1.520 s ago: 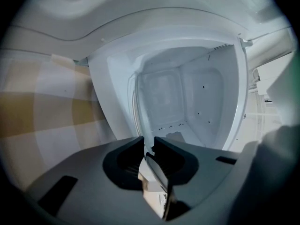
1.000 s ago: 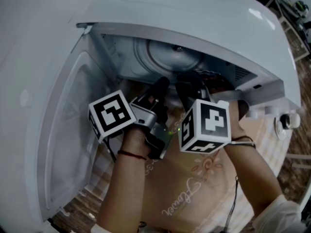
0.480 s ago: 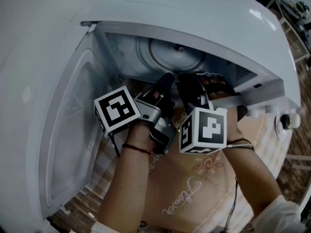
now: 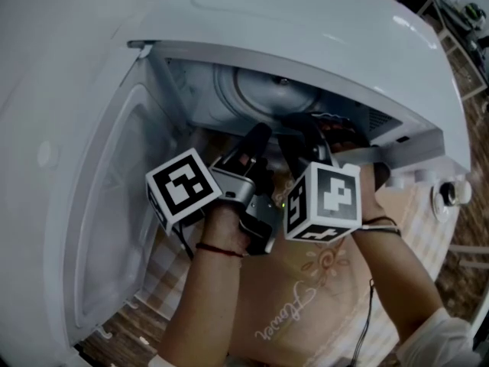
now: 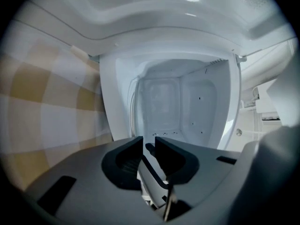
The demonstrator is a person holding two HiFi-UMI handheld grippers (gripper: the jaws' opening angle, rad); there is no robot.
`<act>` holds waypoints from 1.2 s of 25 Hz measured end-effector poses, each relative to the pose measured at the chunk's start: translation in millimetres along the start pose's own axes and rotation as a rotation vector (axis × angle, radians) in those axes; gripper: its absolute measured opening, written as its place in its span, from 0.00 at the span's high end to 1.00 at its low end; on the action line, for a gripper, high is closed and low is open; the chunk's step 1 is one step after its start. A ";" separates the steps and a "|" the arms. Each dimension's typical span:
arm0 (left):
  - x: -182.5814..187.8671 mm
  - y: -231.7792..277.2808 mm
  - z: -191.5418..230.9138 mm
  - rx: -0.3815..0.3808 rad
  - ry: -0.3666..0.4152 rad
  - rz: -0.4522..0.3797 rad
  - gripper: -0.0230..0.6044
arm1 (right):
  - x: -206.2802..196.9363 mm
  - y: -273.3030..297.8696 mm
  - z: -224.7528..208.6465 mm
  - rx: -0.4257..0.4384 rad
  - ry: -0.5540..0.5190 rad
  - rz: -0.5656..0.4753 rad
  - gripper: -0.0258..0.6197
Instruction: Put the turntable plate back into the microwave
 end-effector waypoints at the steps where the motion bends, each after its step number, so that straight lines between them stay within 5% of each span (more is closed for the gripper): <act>1: -1.0 -1.9 0.6 0.016 -0.018 -0.009 0.84 | 0.0 0.0 0.0 0.001 -0.001 -0.001 0.80; 7: 0.8 2.6 6.6 0.071 -0.080 0.008 0.78 | 0.8 0.5 -0.7 0.010 0.007 -0.007 0.79; 11: 2.6 9.0 14.0 0.100 -0.092 0.021 0.90 | 0.6 0.5 -0.1 0.011 0.001 -0.012 0.79; 19: 3.7 5.2 17.6 0.072 -0.141 -0.023 0.93 | 3.4 -2.1 2.7 0.044 -0.030 -0.031 0.79; 30: 2.3 6.0 18.6 0.055 -0.138 -0.002 0.93 | 0.0 -11.4 3.5 0.036 0.077 -0.051 0.79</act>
Point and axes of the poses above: the fingertips, and each gripper's own axes: y forward along the fingers, z to its left, x out of its top, the point moved 10 cm from there along -y, backward along the fingers, and after that the axes turned 10 degrees about -x, right-handed, at the moved point
